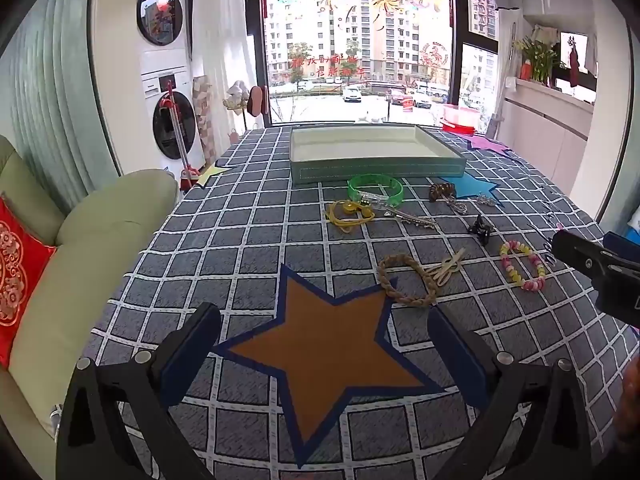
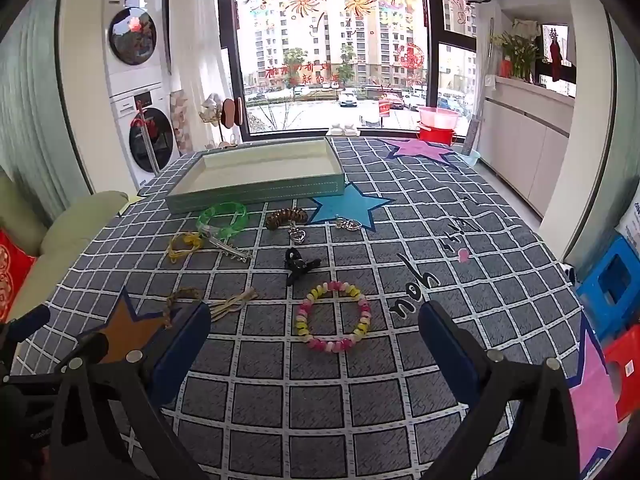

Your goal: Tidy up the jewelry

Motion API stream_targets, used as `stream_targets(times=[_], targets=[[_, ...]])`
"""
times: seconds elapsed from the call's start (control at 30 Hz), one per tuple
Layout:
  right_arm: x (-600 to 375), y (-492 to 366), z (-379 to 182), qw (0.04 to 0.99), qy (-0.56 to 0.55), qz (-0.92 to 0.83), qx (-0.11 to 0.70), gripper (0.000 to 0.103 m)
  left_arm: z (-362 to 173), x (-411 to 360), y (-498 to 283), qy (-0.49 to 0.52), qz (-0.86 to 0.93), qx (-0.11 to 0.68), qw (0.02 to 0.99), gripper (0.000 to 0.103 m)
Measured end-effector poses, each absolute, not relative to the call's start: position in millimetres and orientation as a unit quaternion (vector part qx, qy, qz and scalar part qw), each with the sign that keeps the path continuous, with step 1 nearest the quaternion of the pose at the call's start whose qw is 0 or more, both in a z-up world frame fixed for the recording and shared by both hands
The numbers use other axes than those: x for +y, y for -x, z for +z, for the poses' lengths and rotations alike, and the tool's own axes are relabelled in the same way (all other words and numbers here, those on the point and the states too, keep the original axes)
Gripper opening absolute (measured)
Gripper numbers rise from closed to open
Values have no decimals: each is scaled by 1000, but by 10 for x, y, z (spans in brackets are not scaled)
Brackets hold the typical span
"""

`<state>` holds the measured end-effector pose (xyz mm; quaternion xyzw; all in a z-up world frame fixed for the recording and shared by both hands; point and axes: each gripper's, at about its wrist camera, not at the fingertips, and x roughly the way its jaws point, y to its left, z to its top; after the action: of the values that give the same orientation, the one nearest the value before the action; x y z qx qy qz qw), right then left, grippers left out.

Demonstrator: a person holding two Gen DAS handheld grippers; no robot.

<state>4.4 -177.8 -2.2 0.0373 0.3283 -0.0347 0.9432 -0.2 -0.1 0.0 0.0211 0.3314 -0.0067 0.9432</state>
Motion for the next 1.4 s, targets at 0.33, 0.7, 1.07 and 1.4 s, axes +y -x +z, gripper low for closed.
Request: stream_targets(times=[0.33,0.7,1.07,1.4], targets=[[-1730,-60,27,944,-38,-33,326,103,6,-11,16,-13,-9,334,942,103],[-1741,-15,76,947,-45,-30,316,103,30,39,65,-4,-13,335,942,103],[-1748,4,110,949,-46,-28,312,103,45,53,65,-3,-13,334,942,103],[-1748,6,133,949,-47,-27,310,103,71,48,74,-4,-16,332,943,103]])
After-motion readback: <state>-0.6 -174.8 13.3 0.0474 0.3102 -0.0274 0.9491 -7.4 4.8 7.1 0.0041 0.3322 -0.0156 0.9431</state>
